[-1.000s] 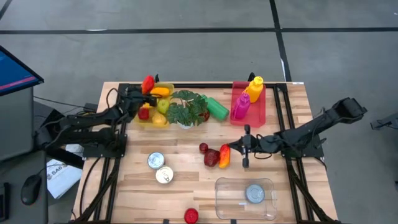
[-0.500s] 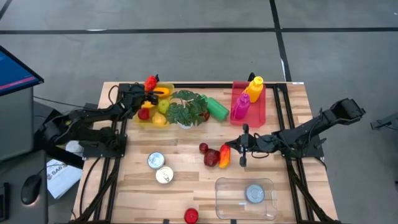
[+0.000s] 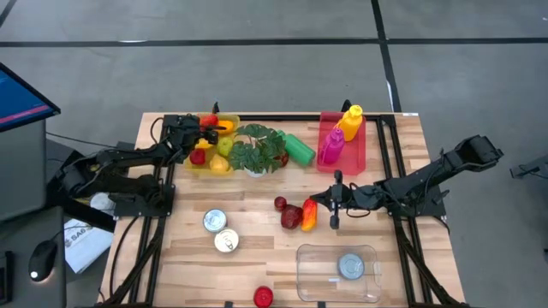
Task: Pick & Place Food Item
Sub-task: Put the orange mango into the yellow bin, then put the red tuna can into the transparent bin
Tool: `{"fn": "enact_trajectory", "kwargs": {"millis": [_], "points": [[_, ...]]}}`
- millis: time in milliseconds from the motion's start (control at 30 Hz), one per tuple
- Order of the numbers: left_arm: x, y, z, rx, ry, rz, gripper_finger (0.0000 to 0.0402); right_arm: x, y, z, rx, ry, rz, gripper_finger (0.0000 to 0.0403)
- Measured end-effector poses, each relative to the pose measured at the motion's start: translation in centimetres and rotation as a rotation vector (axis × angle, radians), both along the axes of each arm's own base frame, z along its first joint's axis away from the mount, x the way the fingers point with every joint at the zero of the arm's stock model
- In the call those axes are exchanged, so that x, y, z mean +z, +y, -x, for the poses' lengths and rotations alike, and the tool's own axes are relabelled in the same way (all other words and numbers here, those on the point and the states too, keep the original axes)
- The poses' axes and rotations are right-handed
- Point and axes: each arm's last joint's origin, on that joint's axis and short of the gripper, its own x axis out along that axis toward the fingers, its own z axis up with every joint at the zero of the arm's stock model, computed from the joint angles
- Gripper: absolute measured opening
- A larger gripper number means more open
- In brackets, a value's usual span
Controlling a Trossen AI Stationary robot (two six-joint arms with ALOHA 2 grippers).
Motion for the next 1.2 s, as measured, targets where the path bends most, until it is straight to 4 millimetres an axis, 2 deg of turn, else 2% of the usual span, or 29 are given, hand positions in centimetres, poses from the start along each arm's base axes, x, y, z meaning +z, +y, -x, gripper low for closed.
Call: {"fn": "enact_trajectory", "kwargs": {"millis": [267, 567, 900, 1200], "points": [[0.0, 0.0, 0.0, -0.001, -0.001, 0.0, 0.0317, 0.0, 0.0, 0.0, 0.0, 0.0, 0.0, 0.0], [0.3, -0.8, -0.9, -0.06, -0.021, -0.017, 0.0303, 0.0, 0.0, 0.0, 0.0, 0.0, 0.0, 0.0], [1.5, -3.3, -3.0, -0.219, -0.1, -0.074, 0.0284, 0.0, 0.0, 0.0, 0.0, 0.0, 0.0, 0.0], [3.6, -5.3, -3.0, -0.301, -0.197, -0.127, 0.0251, 0.0, 0.0, 0.0, 0.0, 0.0, 0.0, 0.0]]}}
